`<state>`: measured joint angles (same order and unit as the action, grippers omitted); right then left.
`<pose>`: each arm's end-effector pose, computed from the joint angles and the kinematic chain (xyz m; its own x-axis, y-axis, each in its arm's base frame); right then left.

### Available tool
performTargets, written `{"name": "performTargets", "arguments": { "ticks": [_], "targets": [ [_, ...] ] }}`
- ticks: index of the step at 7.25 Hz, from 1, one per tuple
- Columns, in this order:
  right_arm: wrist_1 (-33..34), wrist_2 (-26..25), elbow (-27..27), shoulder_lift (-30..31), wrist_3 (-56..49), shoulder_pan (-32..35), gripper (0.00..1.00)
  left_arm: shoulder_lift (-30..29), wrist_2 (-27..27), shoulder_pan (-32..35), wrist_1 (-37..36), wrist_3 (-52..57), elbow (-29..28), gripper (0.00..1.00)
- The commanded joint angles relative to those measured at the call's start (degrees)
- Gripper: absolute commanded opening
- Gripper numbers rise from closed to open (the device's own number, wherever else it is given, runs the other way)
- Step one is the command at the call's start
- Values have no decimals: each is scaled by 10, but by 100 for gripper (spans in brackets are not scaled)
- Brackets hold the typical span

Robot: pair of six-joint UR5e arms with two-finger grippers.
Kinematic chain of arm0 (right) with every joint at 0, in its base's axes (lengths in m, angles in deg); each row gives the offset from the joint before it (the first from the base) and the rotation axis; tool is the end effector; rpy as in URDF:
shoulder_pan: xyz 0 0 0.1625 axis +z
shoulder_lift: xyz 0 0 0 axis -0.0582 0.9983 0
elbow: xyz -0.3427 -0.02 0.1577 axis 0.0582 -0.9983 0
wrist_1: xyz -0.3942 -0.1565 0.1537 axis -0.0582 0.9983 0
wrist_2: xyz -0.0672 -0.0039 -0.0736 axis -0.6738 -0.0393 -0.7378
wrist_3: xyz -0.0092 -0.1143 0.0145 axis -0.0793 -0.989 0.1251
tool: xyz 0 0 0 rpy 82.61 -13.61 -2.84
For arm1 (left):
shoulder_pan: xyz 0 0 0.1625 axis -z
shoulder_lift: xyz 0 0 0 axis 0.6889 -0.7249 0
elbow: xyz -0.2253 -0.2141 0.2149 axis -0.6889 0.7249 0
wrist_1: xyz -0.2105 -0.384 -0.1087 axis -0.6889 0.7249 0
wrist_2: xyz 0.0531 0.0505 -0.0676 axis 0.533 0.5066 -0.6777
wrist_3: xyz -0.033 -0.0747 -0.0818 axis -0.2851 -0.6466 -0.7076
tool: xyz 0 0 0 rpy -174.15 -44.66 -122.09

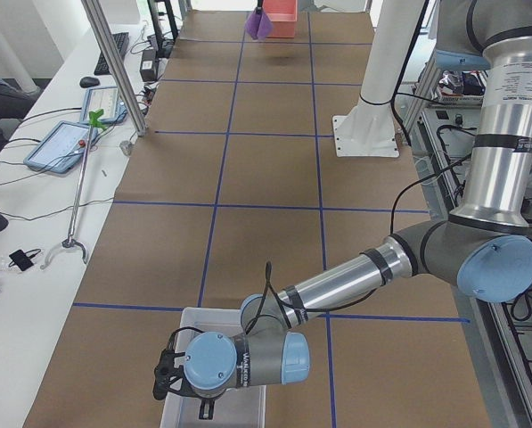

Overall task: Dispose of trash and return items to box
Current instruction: 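Grasp the purple cloth with the right gripper and lift it off the table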

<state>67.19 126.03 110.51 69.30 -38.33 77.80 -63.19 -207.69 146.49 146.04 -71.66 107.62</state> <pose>-0.0285 -0.5015 0.4267 0.6500 -0.0793 0.7558 -0.0530 0.9874 0.1491 -0.1746 -0.5191 0.7954 0.7296 -0.0349 -0.6830 0.1265 0.9883 0.0847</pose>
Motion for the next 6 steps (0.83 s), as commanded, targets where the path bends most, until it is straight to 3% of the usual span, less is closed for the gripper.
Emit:
{"name": "performTargets", "arguments": {
  "ticks": [1,6],
  "targets": [
    [68,-8,20,-3,-69,44,0,-34,26,2,9,-89,-63,0],
    [71,-7,13,61,-175,130,0,-20,24,1,8,-123,-110,0]
  ]
}}
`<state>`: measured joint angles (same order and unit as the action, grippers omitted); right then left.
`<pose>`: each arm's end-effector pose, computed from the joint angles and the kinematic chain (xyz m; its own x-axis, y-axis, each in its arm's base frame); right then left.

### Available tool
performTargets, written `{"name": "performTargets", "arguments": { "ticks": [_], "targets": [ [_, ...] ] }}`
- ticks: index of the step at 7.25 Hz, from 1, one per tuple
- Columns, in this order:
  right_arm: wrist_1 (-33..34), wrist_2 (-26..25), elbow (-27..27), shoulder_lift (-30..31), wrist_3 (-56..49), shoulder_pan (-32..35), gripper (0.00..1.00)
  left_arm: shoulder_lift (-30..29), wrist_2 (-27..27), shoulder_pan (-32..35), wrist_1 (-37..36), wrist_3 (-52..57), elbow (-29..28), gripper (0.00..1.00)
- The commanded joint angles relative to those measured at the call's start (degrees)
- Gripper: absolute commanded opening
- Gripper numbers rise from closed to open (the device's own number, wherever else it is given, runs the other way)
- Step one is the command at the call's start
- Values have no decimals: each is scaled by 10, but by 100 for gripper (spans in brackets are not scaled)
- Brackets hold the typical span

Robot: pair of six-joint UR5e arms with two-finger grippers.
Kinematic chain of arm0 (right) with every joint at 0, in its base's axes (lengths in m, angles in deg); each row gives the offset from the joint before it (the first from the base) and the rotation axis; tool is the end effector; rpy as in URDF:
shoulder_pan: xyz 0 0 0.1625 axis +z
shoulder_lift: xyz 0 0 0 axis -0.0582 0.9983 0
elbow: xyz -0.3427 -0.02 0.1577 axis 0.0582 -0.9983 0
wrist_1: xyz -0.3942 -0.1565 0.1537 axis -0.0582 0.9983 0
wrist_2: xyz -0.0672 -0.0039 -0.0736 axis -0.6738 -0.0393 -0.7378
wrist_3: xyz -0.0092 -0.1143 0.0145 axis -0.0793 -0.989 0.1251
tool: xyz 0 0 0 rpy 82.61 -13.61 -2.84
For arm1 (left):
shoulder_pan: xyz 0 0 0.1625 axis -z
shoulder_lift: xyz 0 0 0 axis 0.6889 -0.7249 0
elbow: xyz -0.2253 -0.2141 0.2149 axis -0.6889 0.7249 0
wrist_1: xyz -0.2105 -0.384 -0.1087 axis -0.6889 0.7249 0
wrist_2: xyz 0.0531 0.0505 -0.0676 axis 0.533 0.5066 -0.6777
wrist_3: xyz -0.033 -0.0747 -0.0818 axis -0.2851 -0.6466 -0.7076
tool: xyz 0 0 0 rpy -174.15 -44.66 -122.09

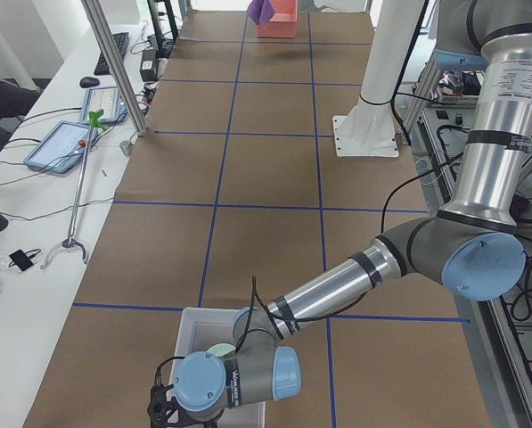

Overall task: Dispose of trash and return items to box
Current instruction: 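Drop the yellow cup into the clear bin while the right gripper carries the cloth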

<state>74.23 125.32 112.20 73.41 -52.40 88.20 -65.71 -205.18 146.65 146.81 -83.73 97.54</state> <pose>0.0627 -0.4698 0.4616 0.6958 -0.0762 0.7142 -0.0661 0.9833 0.1693 -0.1749 -0.4973 0.8577 0.6976 -0.3238 -0.6392 0.2780 0.9445 -0.1751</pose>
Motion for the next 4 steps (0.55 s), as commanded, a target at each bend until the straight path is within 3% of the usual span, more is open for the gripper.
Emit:
{"name": "performTargets", "arguments": {
  "ticks": [1,2,3,4],
  "targets": [
    [25,-1,-10,26,-80,62,0,8,-2,0,0,-2,-12,0],
    [79,-26,-11,26,-142,92,0,8,-2,0,0,-2,-17,0],
    [100,-62,-23,22,-196,94,0,8,-2,0,0,-1,-20,0],
    [92,-65,-68,20,-222,98,0,8,-2,-1,0,-2,-22,4]
  ]
}}
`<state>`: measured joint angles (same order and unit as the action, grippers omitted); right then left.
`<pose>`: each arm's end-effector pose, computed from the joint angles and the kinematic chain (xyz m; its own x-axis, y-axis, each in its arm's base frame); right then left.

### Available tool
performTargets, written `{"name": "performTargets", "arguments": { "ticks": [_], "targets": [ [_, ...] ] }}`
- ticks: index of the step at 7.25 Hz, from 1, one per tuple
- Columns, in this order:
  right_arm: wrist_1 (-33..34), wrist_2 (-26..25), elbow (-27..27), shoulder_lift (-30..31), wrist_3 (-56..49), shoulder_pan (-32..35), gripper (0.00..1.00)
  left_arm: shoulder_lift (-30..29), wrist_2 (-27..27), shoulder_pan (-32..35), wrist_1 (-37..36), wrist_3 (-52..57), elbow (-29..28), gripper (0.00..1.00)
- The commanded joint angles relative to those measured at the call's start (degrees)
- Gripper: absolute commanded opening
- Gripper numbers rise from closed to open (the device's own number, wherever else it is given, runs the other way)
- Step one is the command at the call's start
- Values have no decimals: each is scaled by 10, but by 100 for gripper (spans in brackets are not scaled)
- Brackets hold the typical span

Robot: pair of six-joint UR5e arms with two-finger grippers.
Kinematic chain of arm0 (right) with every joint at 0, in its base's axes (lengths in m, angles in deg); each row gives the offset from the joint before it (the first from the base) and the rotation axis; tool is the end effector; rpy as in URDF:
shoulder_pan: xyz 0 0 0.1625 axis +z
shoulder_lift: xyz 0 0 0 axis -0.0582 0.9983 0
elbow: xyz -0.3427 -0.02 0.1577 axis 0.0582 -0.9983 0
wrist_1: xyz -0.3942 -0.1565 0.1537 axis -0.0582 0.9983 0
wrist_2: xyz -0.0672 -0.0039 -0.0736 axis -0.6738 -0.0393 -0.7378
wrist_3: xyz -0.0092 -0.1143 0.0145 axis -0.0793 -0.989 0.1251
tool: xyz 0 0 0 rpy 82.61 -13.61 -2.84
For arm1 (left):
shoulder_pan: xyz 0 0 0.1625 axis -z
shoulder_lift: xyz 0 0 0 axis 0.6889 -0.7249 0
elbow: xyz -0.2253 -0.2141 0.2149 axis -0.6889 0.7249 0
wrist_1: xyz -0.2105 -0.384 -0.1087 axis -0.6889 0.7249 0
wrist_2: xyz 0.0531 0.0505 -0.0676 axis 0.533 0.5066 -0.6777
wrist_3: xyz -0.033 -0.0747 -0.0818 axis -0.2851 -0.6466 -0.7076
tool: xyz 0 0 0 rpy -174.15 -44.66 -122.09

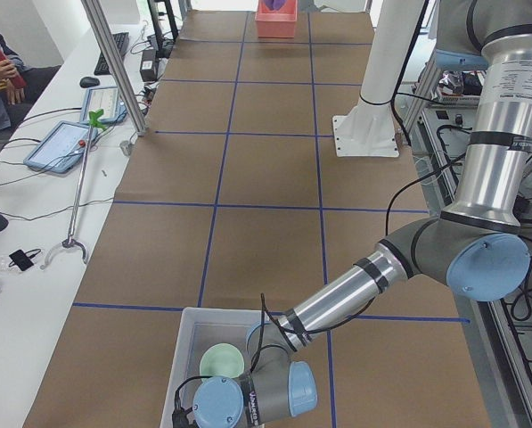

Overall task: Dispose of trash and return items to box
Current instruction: 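Drop the yellow cup into the clear bin while the right gripper carries the cloth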

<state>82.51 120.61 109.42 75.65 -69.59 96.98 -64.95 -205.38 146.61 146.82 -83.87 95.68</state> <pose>0.1367 -0.4329 0.5270 0.7582 -0.0928 0.6454 0.0033 0.9904 0.1385 -0.1697 -0.4778 0.8788 0.6882 -0.3537 -0.6334 0.2768 0.9351 -0.2214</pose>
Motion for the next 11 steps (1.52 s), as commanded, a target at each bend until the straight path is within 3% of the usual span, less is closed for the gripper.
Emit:
{"name": "performTargets", "arguments": {
  "ticks": [1,3,5,6,7,8,9,11],
  "targets": [
    [-3,-19,-71,-7,-71,10,0,0,-2,-1,0,0,-4,25],
    [-38,-19,-118,-4,-75,17,0,0,-14,-1,0,1,0,48],
    [-79,-21,-171,-2,-90,20,0,-1,-35,-1,-5,-1,12,54],
    [-111,-21,-203,-3,-92,22,0,-4,-36,-1,-15,-35,48,54],
    [-129,-20,-227,0,-93,22,0,-5,-41,-1,-73,-52,107,56],
    [-149,-17,-242,5,-88,23,99,-11,-73,-2,-163,-53,168,58],
    [-153,-17,-243,10,-88,23,100,-10,-105,-1,-216,-55,239,62],
    [-153,18,-206,10,-71,24,100,67,-119,-8,-213,-54,422,71]
  ]
}}
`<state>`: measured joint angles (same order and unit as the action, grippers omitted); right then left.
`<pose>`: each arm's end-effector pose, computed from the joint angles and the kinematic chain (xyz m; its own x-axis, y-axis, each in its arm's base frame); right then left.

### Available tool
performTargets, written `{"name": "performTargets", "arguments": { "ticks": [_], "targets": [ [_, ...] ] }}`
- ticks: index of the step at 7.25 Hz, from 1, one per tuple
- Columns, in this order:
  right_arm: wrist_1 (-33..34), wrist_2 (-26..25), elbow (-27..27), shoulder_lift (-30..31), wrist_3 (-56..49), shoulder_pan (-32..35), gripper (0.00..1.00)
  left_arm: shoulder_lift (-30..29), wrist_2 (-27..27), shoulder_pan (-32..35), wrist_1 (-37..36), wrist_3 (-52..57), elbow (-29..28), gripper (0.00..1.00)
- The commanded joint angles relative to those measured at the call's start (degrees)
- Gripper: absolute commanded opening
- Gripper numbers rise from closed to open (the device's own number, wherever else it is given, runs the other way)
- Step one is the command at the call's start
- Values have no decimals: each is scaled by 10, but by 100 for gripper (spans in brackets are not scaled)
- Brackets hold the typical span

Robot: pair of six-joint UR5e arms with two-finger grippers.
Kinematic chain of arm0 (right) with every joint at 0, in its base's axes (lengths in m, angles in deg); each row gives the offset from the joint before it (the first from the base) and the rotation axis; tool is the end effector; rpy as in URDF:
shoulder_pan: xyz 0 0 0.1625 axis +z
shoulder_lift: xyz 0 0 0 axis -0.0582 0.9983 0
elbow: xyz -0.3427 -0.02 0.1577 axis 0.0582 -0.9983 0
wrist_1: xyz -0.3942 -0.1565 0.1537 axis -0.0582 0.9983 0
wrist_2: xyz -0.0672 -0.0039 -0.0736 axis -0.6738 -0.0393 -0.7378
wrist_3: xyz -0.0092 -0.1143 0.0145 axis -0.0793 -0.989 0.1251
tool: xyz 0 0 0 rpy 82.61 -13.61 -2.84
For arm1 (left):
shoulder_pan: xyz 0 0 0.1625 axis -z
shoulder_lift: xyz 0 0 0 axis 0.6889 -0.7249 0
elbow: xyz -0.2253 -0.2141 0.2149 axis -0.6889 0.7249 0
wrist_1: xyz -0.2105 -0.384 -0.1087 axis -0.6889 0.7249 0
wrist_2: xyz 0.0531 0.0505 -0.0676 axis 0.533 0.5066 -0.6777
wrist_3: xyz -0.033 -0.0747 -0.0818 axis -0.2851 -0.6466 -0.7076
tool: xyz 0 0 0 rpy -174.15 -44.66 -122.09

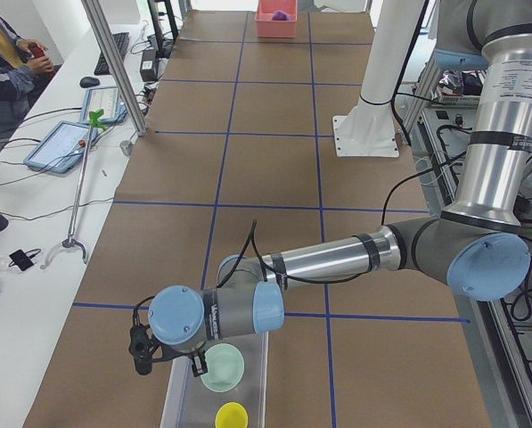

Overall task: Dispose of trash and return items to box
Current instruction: 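Drop the yellow cup into the clear bin while the right gripper carries the cloth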

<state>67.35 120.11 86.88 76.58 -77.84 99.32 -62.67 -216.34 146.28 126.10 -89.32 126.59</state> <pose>0.1514 -0.4106 0.7150 0.7437 -0.1120 0.6590 0.0696 0.9935 0.0903 -0.1677 -0.5512 0.6518 0.5460 -0.3268 -0.7714 0.3188 0.9326 -0.1695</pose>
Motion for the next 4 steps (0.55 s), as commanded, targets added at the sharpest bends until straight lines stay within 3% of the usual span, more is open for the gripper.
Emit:
{"name": "performTargets", "arguments": {
  "ticks": [1,2,4],
  "targets": [
    [-3,40,43,-4,78,-2,100,97,-1,-55,-11,-2,240,76],
    [-2,46,74,-7,111,-18,100,128,3,-72,-9,-2,301,76],
    [-3,68,99,-7,131,-50,100,129,23,-122,-8,-5,319,79]
  ]
}}
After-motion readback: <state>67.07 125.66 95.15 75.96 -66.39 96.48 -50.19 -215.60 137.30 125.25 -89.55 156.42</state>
